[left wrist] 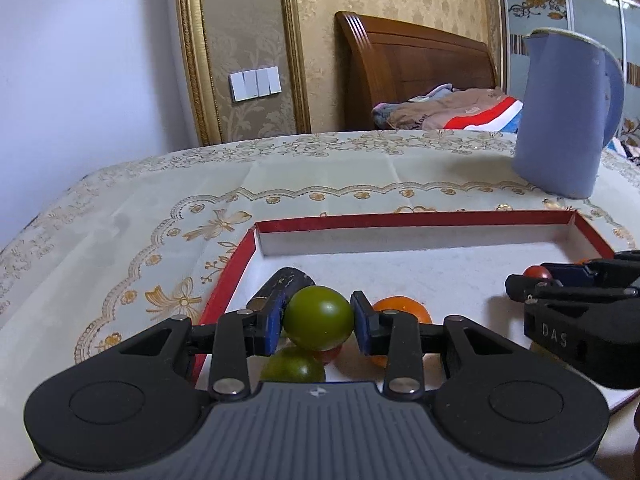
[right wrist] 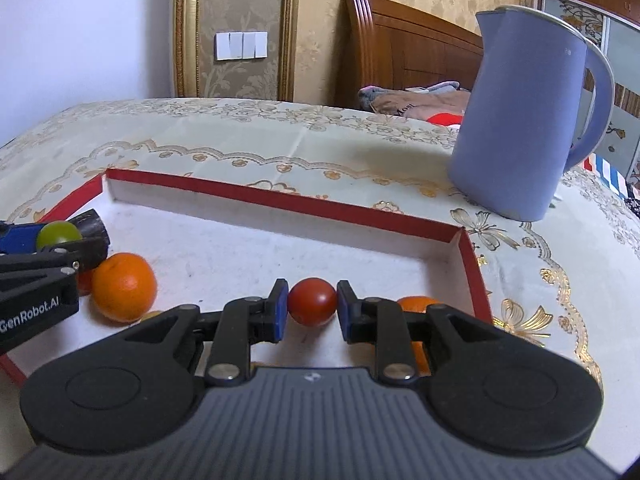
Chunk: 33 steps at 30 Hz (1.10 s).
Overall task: Organize fruits
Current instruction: 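Open both tools to drop the green and red tomatoes into the tray, then withdraw both open tools from the tray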
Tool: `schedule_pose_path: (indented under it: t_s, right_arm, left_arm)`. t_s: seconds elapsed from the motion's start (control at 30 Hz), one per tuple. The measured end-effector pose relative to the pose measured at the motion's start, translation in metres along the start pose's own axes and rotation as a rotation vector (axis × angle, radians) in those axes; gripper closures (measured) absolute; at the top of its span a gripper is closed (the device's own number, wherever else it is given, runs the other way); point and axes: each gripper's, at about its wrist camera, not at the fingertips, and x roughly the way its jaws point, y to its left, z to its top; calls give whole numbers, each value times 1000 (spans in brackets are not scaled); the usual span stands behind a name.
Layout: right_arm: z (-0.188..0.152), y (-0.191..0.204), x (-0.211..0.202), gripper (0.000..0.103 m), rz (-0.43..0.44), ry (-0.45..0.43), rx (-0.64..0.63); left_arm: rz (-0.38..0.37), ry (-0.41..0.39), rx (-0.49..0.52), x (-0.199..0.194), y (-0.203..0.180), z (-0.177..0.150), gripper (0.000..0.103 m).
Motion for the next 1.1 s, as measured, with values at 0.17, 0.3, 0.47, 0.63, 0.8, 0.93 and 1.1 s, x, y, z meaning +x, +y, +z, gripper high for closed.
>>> schedule_pose_path:
  t_s: [0.17, 0.3, 0.47, 0.63, 0.8, 0.93, 1.1]
  right_arm:
    - [0, -6, 5, 78, 21, 18, 36]
    - [0, -7, 0, 54, 25, 4, 42]
    - [-2, -6, -11, 41, 26, -35, 49]
    - [-3, -8, -12, 38, 38, -40, 66]
    - [-4, -5, -11, 33, 34, -44, 55]
    - [-5, -4, -14, 31, 34, -55, 58]
    - [-8, -13, -27, 30, 39, -80, 92]
  left_arm:
    - [-3, 29, -36, 7, 6, -1, 67]
    - [11, 38, -63, 8, 12, -2, 49]
    - [10, 40, -78, 6, 14, -3, 38]
    - [20, 33, -57, 4, 10, -3, 38]
    - [13, 66, -72, 10, 12, -3, 37]
    - [-9, 92, -98, 14, 17, -4, 36]
    - [-11, 92, -74, 7, 16, -9, 36]
